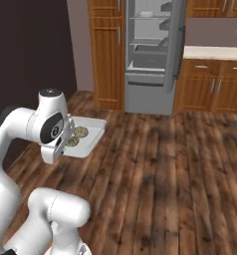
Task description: Place two dumplings into each of the tupperware containers and then place the containers in the fridge.
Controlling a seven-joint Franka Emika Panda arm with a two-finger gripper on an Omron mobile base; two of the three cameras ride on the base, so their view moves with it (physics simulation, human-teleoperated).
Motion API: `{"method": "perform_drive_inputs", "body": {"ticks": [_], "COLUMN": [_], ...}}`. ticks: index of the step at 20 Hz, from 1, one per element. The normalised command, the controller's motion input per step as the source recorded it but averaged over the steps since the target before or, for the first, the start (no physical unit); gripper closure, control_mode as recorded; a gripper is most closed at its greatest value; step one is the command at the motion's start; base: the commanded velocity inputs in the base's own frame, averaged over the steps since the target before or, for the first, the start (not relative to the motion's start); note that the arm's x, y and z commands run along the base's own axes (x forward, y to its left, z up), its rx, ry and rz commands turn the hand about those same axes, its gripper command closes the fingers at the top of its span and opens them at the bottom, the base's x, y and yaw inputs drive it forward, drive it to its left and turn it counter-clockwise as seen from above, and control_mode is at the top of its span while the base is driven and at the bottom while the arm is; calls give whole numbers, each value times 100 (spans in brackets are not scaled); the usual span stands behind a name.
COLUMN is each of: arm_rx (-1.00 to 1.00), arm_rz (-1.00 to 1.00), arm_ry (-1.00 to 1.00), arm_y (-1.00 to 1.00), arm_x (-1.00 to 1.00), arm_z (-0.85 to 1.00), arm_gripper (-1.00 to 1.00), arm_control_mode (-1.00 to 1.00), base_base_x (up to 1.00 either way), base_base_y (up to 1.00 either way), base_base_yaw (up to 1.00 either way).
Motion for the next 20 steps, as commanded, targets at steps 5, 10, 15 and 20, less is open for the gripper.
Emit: {"method": "perform_drive_inputs", "body": {"ticks": [5, 10, 15, 20], "arm_rx": [0, 0, 0, 0], "arm_rz": [0, 0, 0, 0], "arm_ry": [0, 0, 0, 0], "arm_y": [0, 0, 0, 0], "arm_x": [0, 0, 0, 0], "arm_z": [0, 0, 0, 0], "arm_gripper": [100, 100, 100, 100], "arm_control_mode": [100, 100, 100, 100], "base_base_x": [100, 100, 100, 100], "base_base_y": [65, 46, 19, 5], "base_base_yaw": [-7, -9, -12, -14]}}
